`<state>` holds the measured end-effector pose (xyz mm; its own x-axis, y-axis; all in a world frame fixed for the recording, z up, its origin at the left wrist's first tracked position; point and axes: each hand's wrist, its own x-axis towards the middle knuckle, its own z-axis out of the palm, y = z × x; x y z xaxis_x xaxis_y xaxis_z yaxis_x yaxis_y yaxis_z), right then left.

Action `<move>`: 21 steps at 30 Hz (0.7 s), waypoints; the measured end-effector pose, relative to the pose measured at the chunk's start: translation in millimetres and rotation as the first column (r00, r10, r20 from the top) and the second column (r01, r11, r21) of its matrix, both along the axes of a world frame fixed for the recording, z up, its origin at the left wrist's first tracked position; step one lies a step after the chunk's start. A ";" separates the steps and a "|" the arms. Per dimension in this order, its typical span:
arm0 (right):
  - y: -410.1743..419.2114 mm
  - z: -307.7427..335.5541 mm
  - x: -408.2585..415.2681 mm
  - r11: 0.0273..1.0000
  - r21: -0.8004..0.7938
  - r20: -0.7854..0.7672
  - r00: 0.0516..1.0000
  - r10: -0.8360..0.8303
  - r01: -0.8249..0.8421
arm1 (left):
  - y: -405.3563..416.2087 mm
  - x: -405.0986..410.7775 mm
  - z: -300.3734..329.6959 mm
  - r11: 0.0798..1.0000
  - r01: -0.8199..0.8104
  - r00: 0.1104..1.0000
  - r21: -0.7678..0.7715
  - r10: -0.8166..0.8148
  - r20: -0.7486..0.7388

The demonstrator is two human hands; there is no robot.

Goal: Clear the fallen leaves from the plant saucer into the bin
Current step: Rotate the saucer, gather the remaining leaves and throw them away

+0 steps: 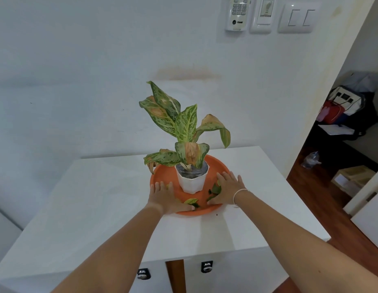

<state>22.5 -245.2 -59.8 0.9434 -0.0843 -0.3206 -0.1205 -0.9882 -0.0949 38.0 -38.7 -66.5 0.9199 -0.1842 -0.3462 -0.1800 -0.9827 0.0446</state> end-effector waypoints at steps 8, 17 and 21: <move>-3.9 -7.4 17.9 0.983 -0.133 -0.030 0.992 0.121 -0.124 | -6.2 12.1 -10.4 0.998 0.013 1.000 0.054 -0.013 0.000; -3.5 -2.8 17.9 0.988 -0.051 0.001 0.989 0.146 -0.145 | -4.0 10.1 -14.9 0.984 0.014 0.991 -0.177 0.010 0.135; 4.1 -3.7 12.5 0.991 0.013 0.005 0.991 0.136 -0.136 | -6.2 3.5 -15.8 0.928 -0.011 0.992 -0.372 0.058 0.116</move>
<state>35.0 -241.1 -63.6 0.9470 0.0495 -0.3174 0.0157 -0.9940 -0.1082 41.5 -44.9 -82.3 0.9589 -0.2445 -0.1437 -0.1733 -0.9062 0.3857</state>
